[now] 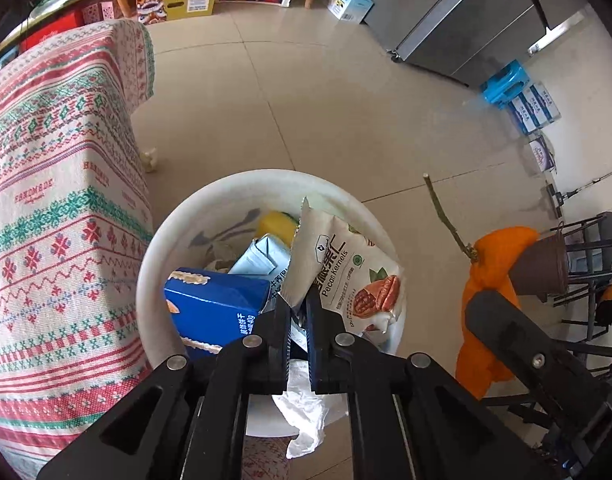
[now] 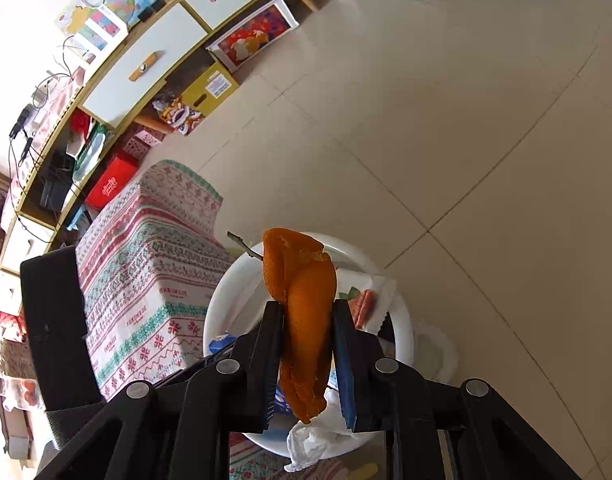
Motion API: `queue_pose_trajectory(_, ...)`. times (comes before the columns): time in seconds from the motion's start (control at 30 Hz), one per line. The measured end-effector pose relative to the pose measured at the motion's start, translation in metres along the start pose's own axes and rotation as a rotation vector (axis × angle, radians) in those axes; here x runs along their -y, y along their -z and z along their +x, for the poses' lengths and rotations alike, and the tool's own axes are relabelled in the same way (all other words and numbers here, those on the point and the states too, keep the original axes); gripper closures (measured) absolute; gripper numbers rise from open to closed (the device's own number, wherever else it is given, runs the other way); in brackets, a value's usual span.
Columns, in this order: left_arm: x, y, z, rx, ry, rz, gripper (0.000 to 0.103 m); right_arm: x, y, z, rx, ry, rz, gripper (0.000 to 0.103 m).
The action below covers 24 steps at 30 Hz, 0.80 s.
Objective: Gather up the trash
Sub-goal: 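Carry the wrapper and orange peel over the white bin, then open both tools to drop the wrapper and orange peel into the bin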
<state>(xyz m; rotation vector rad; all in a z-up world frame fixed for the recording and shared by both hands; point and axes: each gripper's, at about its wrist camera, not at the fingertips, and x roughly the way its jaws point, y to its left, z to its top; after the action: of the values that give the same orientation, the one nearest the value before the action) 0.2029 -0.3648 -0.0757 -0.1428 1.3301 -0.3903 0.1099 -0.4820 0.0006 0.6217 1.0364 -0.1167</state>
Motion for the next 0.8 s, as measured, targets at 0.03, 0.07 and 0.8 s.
queue_pose_trajectory(0.03, -0.001, 0.000, -0.002, 0.002, -0.009, -0.001, 0.096, 0.000, 0.000, 0.002, -0.004, 0.005, -0.004, 0.081)
queue_pose_trajectory(0.07, -0.001, 0.000, -0.004, 0.005, -0.017, 0.007, 0.096, 0.000, -0.001, 0.004, -0.008, 0.010, -0.008, 0.081)
queue_pose_trajectory(0.8, -0.080, 0.041, -0.072, 0.104, 0.103, -0.075, 0.061, -0.020, 0.000, 0.041, -0.116, 0.162, -0.188, 0.067)
